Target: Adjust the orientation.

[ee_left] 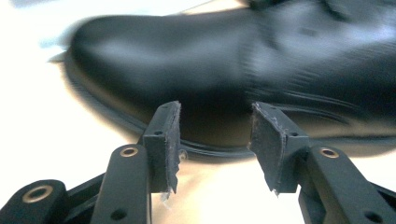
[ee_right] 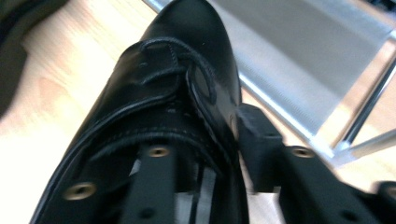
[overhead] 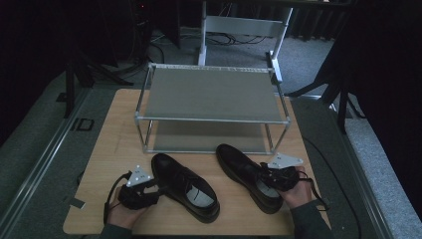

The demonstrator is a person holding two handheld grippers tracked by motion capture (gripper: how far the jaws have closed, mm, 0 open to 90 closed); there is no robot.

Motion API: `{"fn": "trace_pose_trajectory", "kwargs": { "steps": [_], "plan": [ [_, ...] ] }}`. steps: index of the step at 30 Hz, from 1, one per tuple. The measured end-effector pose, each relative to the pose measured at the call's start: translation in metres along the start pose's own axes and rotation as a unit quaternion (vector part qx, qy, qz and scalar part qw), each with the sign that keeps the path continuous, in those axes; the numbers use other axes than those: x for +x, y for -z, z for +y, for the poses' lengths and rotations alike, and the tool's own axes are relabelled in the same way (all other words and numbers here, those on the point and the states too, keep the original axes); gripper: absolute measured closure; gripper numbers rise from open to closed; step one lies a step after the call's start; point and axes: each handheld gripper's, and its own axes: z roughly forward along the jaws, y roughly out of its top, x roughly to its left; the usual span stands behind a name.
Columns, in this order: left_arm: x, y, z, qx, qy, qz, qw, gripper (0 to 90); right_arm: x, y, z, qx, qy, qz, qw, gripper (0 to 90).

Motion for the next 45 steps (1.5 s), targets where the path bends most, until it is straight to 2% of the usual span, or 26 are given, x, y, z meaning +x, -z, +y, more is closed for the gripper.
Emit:
{"fn": "trace_pose_trajectory", "kwargs": {
  "steps": [2,6,8,9,10,11,12,13,14,15,16,19,20,21,23,27,33,34,36,38,39,40,41,42,45],
  "plan": [
    [0.012,-0.004,0.004,0.001,0.007,0.013,0.9999,49.9,0.003,0.014,-0.001,0.001,0.001,-0.003,1.0000,47.1],
    [0.035,-0.015,0.015,-0.005,0.031,0.032,0.9990,49.9,0.006,0.025,-0.003,-0.005,-0.004,-0.012,0.9999,45.5],
    [0.049,-0.023,0.022,-0.011,0.053,0.017,0.9984,49.4,0.011,0.037,-0.004,-0.014,-0.012,-0.022,0.9996,44.3],
    [0.049,-0.023,0.022,-0.011,0.053,0.017,0.9984,48.9,0.013,0.040,-0.004,-0.020,-0.016,-0.023,0.9994,43.5],
    [0.056,-0.026,0.026,-0.020,0.068,0.002,0.9975,48.7,0.016,0.044,-0.003,-0.033,-0.021,-0.020,0.9991,43.4],
    [0.058,-0.027,0.028,-0.022,0.070,-0.001,0.9973,48.4,0.018,0.049,-0.001,-0.044,-0.021,-0.018,0.9987,43.3],
    [0.058,-0.027,0.028,-0.022,0.070,-0.001,0.9973,47.4,0.018,0.049,-0.001,-0.044,-0.021,-0.018,0.9987,43.3],
    [0.059,-0.028,0.030,-0.026,0.072,-0.005,0.9971,46.8,0.026,0.057,0.006,-0.057,-0.018,-0.025,0.9979,42.9],
    [0.060,-0.030,0.032,-0.023,0.071,-0.007,0.9972,46.2,0.030,0.059,0.010,-0.066,-0.018,-0.020,0.9975,43.0],
    [0.059,-0.031,0.034,-0.022,0.068,-0.007,0.9974,46.2,0.030,0.059,0.010,-0.066,-0.018,-0.020,0.9975,43.0],
    [0.059,-0.034,0.038,-0.021,0.064,-0.012,0.9976,45.7,0.042,0.058,0.020,-0.074,-0.016,-0.006,0.9971,43.0],
    [0.058,-0.036,0.041,-0.020,0.061,-0.013,0.9979,45.6,0.053,0.053,0.028,-0.073,-0.006,0.001,0.9973,42.8],
    [0.058,-0.038,0.042,-0.020,0.062,-0.015,0.9978,45.6,0.064,0.043,0.036,-0.073,-0.006,0.023,0.9970,42.7],
    [0.058,-0.038,0.042,-0.019,0.062,-0.015,0.9978,45.6,0.064,0.043,0.036,-0.073,-0.006,0.023,0.9970,42.7],
    [0.059,-0.040,0.044,-0.019,0.062,-0.015,0.9978,46.0,0.076,0.030,0.045,-0.071,-0.010,0.048,0.9963,42.8],
    [0.058,-0.041,0.045,-0.020,0.057,-0.016,0.9980,47.5,0.091,0.014,0.055,-0.063,-0.013,0.074,0.9952,43.0],
    [0.058,-0.042,0.045,-0.019,0.059,-0.031,0.9976,48.8,0.106,-0.001,0.064,-0.052,-0.014,0.096,0.9940,43.0],
    [0.058,-0.042,0.045,-0.019,0.059,-0.032,0.9975,49.4,0.111,-0.008,0.067,-0.047,-0.017,0.109,0.9928,42.5],
    [0.057,-0.043,0.045,-0.020,0.059,-0.030,0.9976,49.5,0.114,-0.012,0.069,-0.043,-0.015,0.111,0.9927,42.0],
    [0.058,-0.042,0.045,-0.019,0.060,-0.031,0.9975,49.4,0.120,-0.021,0.071,-0.026,-0.009,0.117,0.9928,41.2],
    [0.057,-0.042,0.045,-0.019,0.059,-0.030,0.9976,49.4,0.122,-0.028,0.070,-0.005,-0.007,0.123,0.9924,42.7],
    [0.056,-0.042,0.044,-0.019,0.057,-0.030,0.9977,49.4,0.122,-0.028,0.070,-0.005,-0.007,0.123,0.9924,42.7],
    [0.056,-0.041,0.044,-0.021,0.056,-0.031,0.9977,49.3,0.122,-0.030,0.069,0.011,-0.006,0.122,0.9925,44.4],
    [0.056,-0.040,0.044,-0.020,0.053,-0.032,0.9979,49.3,0.122,-0.030,0.069,0.011,-0.006,0.122,0.9925,44.4],
    [0.056,-0.039,0.044,-0.017,0.053,-0.032,0.9979,49.3,0.121,-0.028,0.071,0.026,-0.005,0.131,0.9910,50.5]
  ]
}}
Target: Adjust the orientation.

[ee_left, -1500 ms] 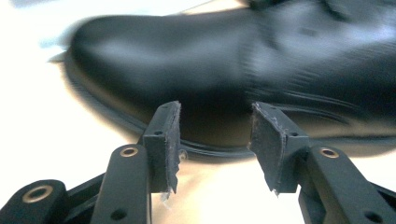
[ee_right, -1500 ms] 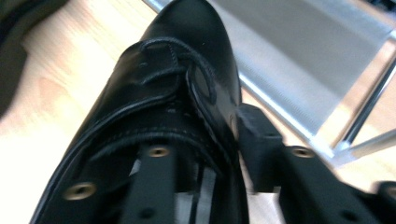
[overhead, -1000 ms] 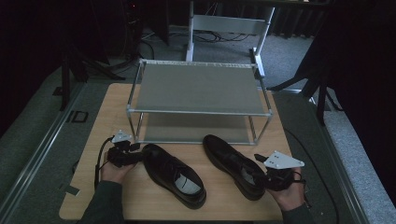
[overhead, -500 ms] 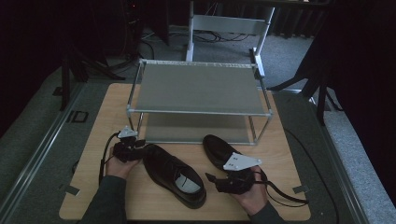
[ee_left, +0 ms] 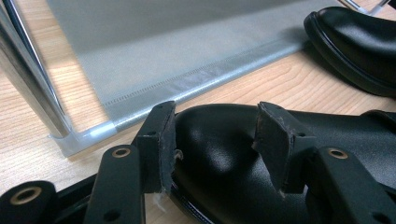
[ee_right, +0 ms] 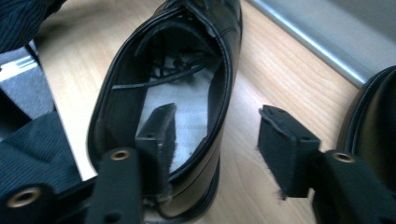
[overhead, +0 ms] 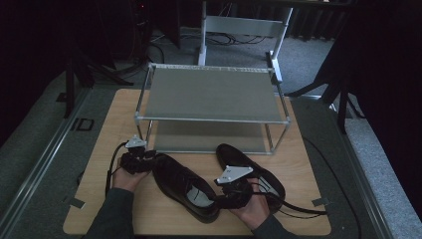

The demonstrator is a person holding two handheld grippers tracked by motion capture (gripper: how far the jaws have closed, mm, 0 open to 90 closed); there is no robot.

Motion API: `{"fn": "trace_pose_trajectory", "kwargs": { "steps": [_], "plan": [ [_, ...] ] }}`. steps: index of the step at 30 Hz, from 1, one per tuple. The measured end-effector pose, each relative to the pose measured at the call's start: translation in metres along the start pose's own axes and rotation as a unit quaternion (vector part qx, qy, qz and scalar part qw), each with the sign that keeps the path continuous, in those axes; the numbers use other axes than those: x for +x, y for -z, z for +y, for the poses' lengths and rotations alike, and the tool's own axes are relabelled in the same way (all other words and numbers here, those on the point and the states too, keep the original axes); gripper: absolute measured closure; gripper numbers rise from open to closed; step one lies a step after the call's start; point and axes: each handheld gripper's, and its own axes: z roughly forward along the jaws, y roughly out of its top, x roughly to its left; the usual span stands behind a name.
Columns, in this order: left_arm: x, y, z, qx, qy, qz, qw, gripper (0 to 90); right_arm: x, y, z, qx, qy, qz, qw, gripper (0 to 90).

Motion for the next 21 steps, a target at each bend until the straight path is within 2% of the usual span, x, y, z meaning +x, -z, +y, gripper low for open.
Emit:
{"fn": "trace_pose_trajectory", "kwargs": {
  "steps": [1,3,5,7,9,15,19,21],
  "plan": [
    [0.000,0.001,-0.001,0.002,0.001,0.000,1.0000,49.3,-0.002,0.001,0.002,0.011,-0.004,0.011,0.9999,55.3],
    [-0.001,0.003,-0.002,0.001,0.001,0.000,1.0000,49.3,-0.001,0.001,0.003,0.017,-0.001,0.007,0.9998,55.5],
    [-0.001,0.005,-0.005,0.002,0.002,0.000,1.0000,49.2,0.006,0.003,0.007,0.033,0.025,-0.017,0.9990,58.3],
    [-0.003,0.010,-0.009,-0.001,0.002,-0.003,1.0000,49.2,0.012,0.005,0.010,0.052,0.056,-0.043,0.9961,61.4],
    [-0.005,0.012,-0.012,0.000,-0.001,-0.004,1.0000,49.3,0.012,0.006,0.009,0.057,0.060,-0.049,0.9953,63.0],
    [-0.012,0.012,-0.016,0.001,0.000,-0.014,0.9999,50.1,0.008,0.012,0.004,0.059,0.052,-0.052,0.9955,64.9],
    [-0.023,0.007,-0.016,0.003,-0.004,-0.030,0.9995,50.9,0.003,0.023,-0.005,0.063,0.045,-0.068,0.9946,64.9],
    [-0.035,0.000,-0.014,0.003,-0.010,-0.041,0.9991,51.2,-0.004,0.034,-0.015,0.061,0.036,-0.084,0.9940,64.8]
  ]
}}
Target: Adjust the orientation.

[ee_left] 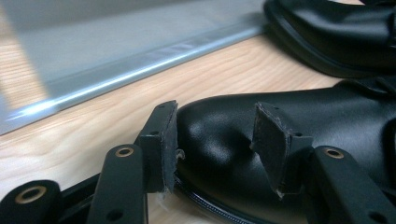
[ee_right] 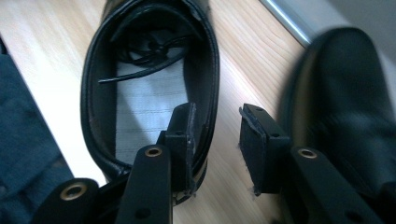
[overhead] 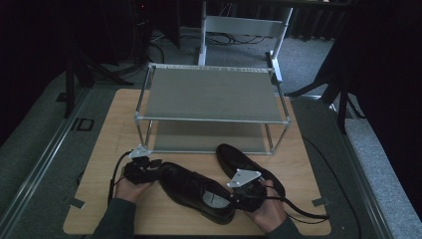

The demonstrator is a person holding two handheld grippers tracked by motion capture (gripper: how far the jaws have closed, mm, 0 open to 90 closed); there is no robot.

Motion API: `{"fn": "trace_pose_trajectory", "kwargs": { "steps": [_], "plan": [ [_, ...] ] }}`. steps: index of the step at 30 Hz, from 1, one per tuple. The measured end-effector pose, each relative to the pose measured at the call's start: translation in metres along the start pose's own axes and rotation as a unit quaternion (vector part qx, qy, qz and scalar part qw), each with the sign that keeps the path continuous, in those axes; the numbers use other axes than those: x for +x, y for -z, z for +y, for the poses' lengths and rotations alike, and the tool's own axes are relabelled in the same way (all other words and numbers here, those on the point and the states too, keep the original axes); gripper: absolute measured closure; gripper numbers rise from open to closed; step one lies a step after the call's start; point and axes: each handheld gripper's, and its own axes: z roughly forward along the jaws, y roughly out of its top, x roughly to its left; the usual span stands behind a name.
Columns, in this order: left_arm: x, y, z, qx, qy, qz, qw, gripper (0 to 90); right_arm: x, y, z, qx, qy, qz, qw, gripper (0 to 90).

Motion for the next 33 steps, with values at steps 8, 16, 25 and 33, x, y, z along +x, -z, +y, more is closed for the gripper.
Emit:
{"fn": "trace_pose_trajectory", "kwargs": {
  "steps": [8,16,25,33],
  "plan": [
    [-0.023,-0.017,0.007,0.008,-0.018,-0.019,0.9996,51.0,-0.021,0.019,-0.033,-0.014,-0.048,-0.004,0.9988,62.9],
    [-0.041,-0.030,0.010,0.007,-0.025,-0.039,0.9989,50.6,-0.030,0.031,-0.054,-0.023,-0.071,-0.009,0.9972,65.0],
    [-0.040,-0.027,0.011,-0.001,-0.014,-0.045,0.9989,50.9,-0.030,0.041,-0.060,-0.043,-0.064,-0.014,0.9969,56.3],
    [-0.050,-0.008,-0.002,-0.004,-0.030,-0.008,0.9995,43.5,-0.055,0.073,-0.083,-0.096,-0.117,-0.059,0.9867,53.9]
  ]
}}
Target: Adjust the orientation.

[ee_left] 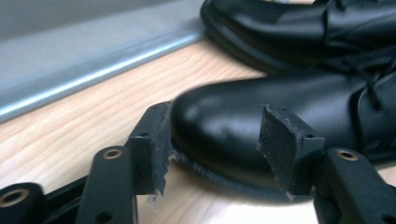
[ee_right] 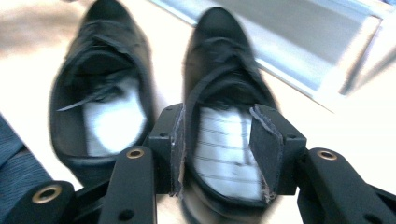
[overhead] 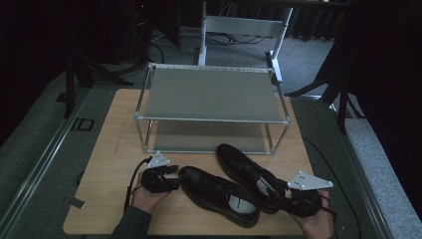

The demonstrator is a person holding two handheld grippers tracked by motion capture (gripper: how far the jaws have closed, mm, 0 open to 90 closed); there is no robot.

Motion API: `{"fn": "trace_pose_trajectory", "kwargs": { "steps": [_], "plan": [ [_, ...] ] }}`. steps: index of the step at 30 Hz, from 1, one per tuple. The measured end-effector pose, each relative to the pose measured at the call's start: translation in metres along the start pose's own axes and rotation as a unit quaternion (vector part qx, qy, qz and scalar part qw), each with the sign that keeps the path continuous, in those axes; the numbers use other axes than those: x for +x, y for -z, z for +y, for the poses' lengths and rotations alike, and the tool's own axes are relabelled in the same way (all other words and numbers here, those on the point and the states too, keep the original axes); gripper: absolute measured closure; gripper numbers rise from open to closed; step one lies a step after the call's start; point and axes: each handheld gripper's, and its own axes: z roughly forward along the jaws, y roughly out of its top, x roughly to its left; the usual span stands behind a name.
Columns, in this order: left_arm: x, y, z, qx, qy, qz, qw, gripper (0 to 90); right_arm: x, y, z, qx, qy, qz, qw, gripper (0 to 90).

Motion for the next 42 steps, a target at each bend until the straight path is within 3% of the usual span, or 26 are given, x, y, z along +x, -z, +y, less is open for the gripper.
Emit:
{"fn": "trace_pose_trajectory", "kwargs": {
  "steps": [3,5,10,11,15,20,23,25,32,37,42],
  "plan": [
    [0.003,0.001,-0.009,0.009,0.012,0.000,0.9999,38.8,-0.008,0.001,-0.004,0.003,-0.009,-0.014,0.9999,53.4],
    [0.005,0.001,-0.016,0.013,0.020,-0.010,0.9997,36.2,-0.013,0.000,-0.007,0.005,-0.019,-0.024,0.9995,53.2],
    [0.011,-0.006,-0.027,0.027,0.017,-0.026,0.9992,26.2,-0.016,-0.008,-0.011,0.013,-0.025,-0.021,0.9994,52.8],
    [0.014,-0.008,-0.027,0.025,0.023,-0.037,0.9987,25.1,-0.016,-0.009,-0.011,0.014,-0.025,-0.020,0.9994,52.7],
    [0.021,-0.017,-0.023,0.025,0.015,-0.049,0.9984,21.9,-0.008,-0.010,-0.007,0.006,-0.016,-0.004,0.9999,50.4],
    [0.020,-0.025,-0.018,0.032,-0.005,-0.055,0.9980,20.5,0.008,-0.004,-0.002,-0.012,-0.007,0.037,0.9992,46.4],
    [0.020,-0.030,-0.016,0.032,-0.010,-0.075,0.9967,21.5,0.020,-0.008,0.000,-0.006,0.011,0.049,0.9987,44.7],
    [0.018,-0.031,-0.014,0.033,-0.019,-0.069,0.9969,21.4,0.027,-0.016,0.002,0.003,0.018,0.057,0.9982,43.8],
    [0.010,-0.032,-0.010,0.029,-0.036,-0.059,0.9972,22.9,0.038,-0.032,0.000,0.042,0.054,0.025,0.9974,43.5],
    [-0.004,-0.040,-0.008,0.033,-0.048,-0.058,0.9967,24.2,0.030,-0.024,-0.007,0.046,0.046,-0.005,0.9979,44.7],
    [-0.008,-0.039,-0.005,0.027,-0.040,-0.059,0.9971,24.3,0.025,-0.020,-0.013,0.048,0.040,0.004,0.9981,44.1]
  ]
}}
